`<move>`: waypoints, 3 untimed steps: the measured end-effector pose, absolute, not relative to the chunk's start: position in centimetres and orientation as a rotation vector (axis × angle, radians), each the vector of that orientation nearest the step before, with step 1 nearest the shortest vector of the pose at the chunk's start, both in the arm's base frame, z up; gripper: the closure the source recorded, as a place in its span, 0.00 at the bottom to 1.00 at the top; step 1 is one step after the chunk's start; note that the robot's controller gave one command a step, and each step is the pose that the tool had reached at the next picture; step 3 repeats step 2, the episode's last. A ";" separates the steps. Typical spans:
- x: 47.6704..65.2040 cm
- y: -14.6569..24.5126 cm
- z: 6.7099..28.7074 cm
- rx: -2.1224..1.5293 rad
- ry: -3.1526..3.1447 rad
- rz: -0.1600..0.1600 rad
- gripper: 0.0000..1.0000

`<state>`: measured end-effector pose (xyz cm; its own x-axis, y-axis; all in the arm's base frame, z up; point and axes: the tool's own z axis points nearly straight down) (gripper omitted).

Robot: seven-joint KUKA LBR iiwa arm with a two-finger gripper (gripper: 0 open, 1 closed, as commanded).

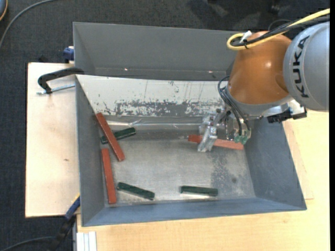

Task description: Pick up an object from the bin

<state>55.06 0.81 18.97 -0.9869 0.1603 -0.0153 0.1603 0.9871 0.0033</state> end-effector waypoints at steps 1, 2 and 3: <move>57.5 -3.4 32.2 -0.285 3.114 -0.004 1.00; 59.0 -2.0 37.8 -0.775 3.030 -0.004 1.00; 59.0 -2.0 37.8 -0.775 3.030 -0.004 1.00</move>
Offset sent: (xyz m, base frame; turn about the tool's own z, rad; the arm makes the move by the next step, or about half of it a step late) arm 0.0216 -0.0412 0.1273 -0.3449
